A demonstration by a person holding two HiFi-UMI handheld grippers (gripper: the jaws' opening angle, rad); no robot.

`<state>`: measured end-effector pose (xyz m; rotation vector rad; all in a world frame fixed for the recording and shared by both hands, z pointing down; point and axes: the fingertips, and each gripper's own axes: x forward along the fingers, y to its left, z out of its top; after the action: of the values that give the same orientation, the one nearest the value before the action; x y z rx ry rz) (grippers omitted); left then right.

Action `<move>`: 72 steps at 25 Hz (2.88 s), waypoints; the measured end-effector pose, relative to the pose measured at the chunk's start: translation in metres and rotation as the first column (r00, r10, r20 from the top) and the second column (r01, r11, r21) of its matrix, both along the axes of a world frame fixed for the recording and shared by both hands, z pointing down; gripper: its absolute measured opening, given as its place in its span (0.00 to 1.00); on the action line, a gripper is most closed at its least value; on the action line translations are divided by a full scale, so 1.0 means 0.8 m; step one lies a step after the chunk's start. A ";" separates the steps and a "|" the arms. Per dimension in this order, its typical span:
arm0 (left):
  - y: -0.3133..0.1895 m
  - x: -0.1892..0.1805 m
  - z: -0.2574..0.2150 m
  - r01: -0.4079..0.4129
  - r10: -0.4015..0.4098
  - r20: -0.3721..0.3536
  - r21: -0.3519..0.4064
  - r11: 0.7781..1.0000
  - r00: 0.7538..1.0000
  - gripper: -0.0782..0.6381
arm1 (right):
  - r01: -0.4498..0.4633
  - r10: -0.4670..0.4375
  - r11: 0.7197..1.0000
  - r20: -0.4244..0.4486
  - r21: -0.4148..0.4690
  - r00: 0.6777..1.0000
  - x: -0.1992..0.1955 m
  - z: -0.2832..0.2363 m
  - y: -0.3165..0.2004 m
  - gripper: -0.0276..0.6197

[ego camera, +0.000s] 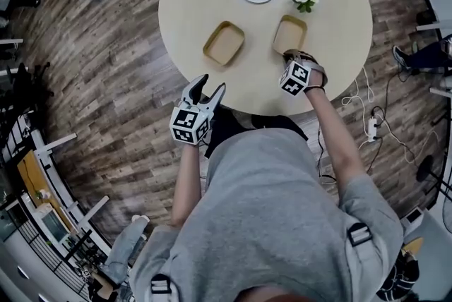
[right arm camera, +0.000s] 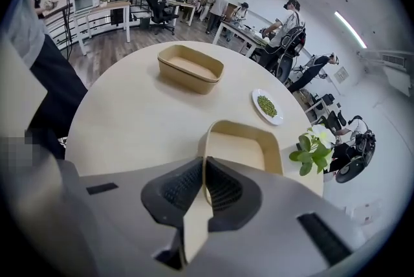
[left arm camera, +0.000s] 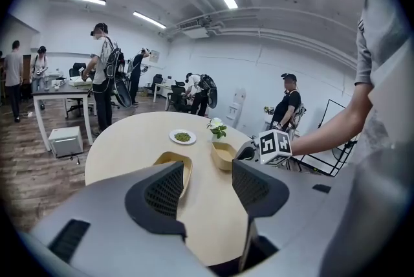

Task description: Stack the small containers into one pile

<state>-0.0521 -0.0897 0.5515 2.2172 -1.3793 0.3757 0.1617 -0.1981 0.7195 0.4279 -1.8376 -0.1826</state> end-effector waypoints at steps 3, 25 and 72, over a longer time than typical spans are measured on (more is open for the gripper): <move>-0.003 -0.025 -0.003 -0.014 0.015 -0.001 0.004 1.000 1.000 0.46 | -0.023 0.023 1.000 -0.004 0.001 1.000 -0.018 -0.001 0.006 0.08; -0.010 -0.146 -0.010 -0.158 0.158 -0.025 0.010 0.987 0.987 0.46 | -0.211 0.211 0.977 0.018 0.031 0.977 -0.139 -0.044 0.028 0.08; 0.017 -0.299 0.001 -0.228 0.228 0.001 0.001 0.974 0.974 0.45 | -0.274 0.275 0.961 -0.016 0.036 0.961 -0.340 -0.009 0.074 0.08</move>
<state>-0.2912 -0.0757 0.5527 2.3833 -1.1266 0.4556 -0.1103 -0.1390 0.7124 0.6968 -1.7357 -0.0274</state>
